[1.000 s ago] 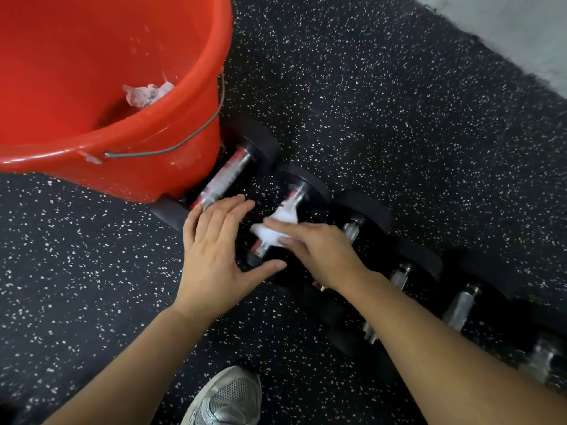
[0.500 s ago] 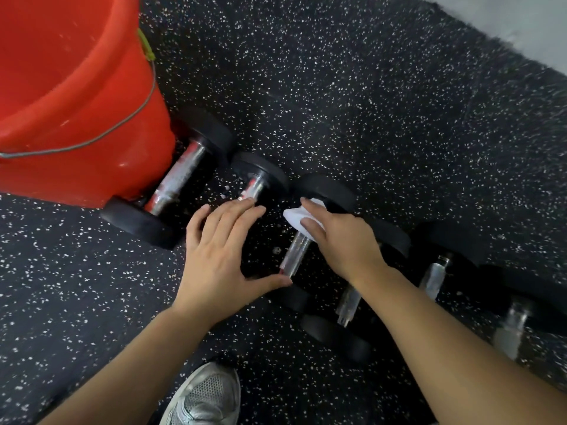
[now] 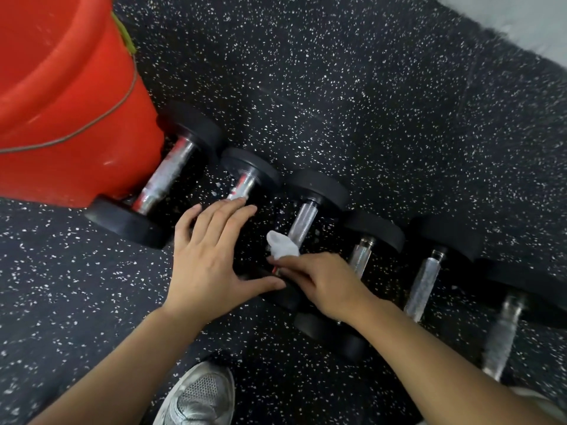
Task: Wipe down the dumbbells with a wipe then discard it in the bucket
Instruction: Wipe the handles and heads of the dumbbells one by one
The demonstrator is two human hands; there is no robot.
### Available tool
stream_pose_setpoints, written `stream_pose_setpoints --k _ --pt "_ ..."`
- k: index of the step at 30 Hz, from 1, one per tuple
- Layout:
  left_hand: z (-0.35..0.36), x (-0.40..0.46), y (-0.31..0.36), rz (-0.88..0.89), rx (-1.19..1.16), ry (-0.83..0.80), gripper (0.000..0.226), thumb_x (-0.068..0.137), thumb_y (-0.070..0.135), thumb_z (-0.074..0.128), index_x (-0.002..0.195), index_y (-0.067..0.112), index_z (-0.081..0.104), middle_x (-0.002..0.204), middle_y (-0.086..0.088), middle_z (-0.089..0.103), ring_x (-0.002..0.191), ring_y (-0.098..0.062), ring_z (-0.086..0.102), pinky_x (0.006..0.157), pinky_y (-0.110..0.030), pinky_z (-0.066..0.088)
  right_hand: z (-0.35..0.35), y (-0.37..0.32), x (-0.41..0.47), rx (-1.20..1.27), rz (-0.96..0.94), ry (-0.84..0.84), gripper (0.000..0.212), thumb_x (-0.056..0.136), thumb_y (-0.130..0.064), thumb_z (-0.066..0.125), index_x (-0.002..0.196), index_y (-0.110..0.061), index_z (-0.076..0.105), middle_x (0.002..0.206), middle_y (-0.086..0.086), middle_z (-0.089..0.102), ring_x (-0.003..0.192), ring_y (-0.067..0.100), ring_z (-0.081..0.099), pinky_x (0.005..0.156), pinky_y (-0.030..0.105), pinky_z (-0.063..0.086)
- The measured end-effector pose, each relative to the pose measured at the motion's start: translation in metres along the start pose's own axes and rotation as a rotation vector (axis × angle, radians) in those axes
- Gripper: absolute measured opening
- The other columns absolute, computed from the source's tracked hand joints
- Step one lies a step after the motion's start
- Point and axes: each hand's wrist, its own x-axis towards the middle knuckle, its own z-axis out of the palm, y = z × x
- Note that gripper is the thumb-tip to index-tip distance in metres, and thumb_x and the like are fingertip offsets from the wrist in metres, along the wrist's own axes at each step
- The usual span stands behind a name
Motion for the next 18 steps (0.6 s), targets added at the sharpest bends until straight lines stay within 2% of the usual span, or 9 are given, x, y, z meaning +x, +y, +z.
stream_pose_setpoints --k 2,5,7,9,12,15,17,18 --pt "0.0 0.0 0.0 -0.003 -0.002 -0.001 0.112 0.062 0.092 0.066 0.145 0.018 0.052 0.153 0.003 0.051 0.145 -0.02 0.046 0.123 -0.053 0.022 -0.003 0.002 0.001 -0.036 0.0 0.045 0.047 0.098 -0.065 0.028 0.138 -0.054 0.049 0.11 -0.009 0.076 0.095 0.012 0.071 0.082 0.033 0.054" --pt "0.0 -0.001 0.001 0.001 -0.011 0.0 0.112 0.062 0.091 0.067 0.145 0.018 0.052 0.152 0.003 0.051 0.144 -0.021 0.046 0.124 -0.051 0.021 -0.011 0.003 0.006 -0.173 0.047 0.176 0.044 0.103 -0.056 0.033 0.146 -0.052 0.041 0.094 -0.002 0.075 0.08 0.02 0.07 0.068 0.033 0.049" --pt "-0.001 -0.001 0.0 0.002 -0.019 -0.002 0.111 0.062 0.09 0.068 0.146 0.019 0.051 0.152 0.003 0.051 0.144 -0.021 0.046 0.125 -0.049 0.019 -0.013 0.006 0.012 -0.295 0.093 0.237 0.044 0.103 -0.053 0.036 0.147 -0.048 0.041 0.097 0.001 0.074 0.08 0.026 0.069 0.066 0.035 0.048" --pt "-0.002 -0.001 0.0 0.002 -0.023 -0.005 0.111 0.063 0.09 0.068 0.146 0.019 0.051 0.152 0.003 0.051 0.144 -0.02 0.046 0.125 -0.048 0.019 -0.011 0.006 0.016 -0.359 0.102 0.281 0.044 0.103 -0.053 0.037 0.145 -0.046 0.046 0.107 0.001 0.071 0.081 0.029 0.069 0.066 0.037 0.053" --pt "-0.003 -0.001 0.0 0.001 -0.034 -0.013 0.111 0.063 0.089 0.068 0.146 0.019 0.05 0.152 0.003 0.051 0.144 -0.02 0.046 0.125 -0.048 0.019 -0.008 0.003 0.017 -0.255 0.067 0.36 0.038 0.103 -0.046 0.043 0.136 -0.037 0.06 0.113 -0.003 0.07 0.078 0.025 0.07 0.067 0.037 0.057" --pt "-0.003 -0.001 0.0 -0.002 -0.038 -0.016 0.111 0.062 0.089 0.068 0.147 0.02 0.049 0.152 0.004 0.05 0.143 -0.02 0.046 0.124 -0.05 0.021 -0.013 0.002 0.02 -0.119 0.078 0.513 0.034 0.104 -0.037 0.05 0.133 -0.027 0.065 0.105 -0.005 0.069 0.078 0.016 0.068 0.067 0.029 0.054" --pt "-0.002 -0.001 0.0 -0.005 -0.042 -0.02 0.112 0.062 0.09 0.068 0.148 0.021 0.048 0.152 0.004 0.05 0.143 -0.019 0.045 0.123 -0.051 0.022 -0.017 0.004 0.024 -0.092 0.142 0.557 0.035 0.104 -0.036 0.05 0.135 -0.027 0.064 0.111 -0.006 0.07 0.088 0.013 0.068 0.071 0.024 0.051" --pt "-0.002 -0.001 0.0 -0.005 -0.043 -0.02 0.112 0.062 0.09 0.067 0.148 0.021 0.048 0.152 0.004 0.05 0.143 -0.019 0.045 0.123 -0.051 0.022 -0.017 0.006 0.025 -0.093 0.169 0.544 0.035 0.104 -0.036 0.05 0.136 -0.028 0.063 0.116 -0.005 0.07 0.093 0.014 0.068 0.075 0.025 0.052"
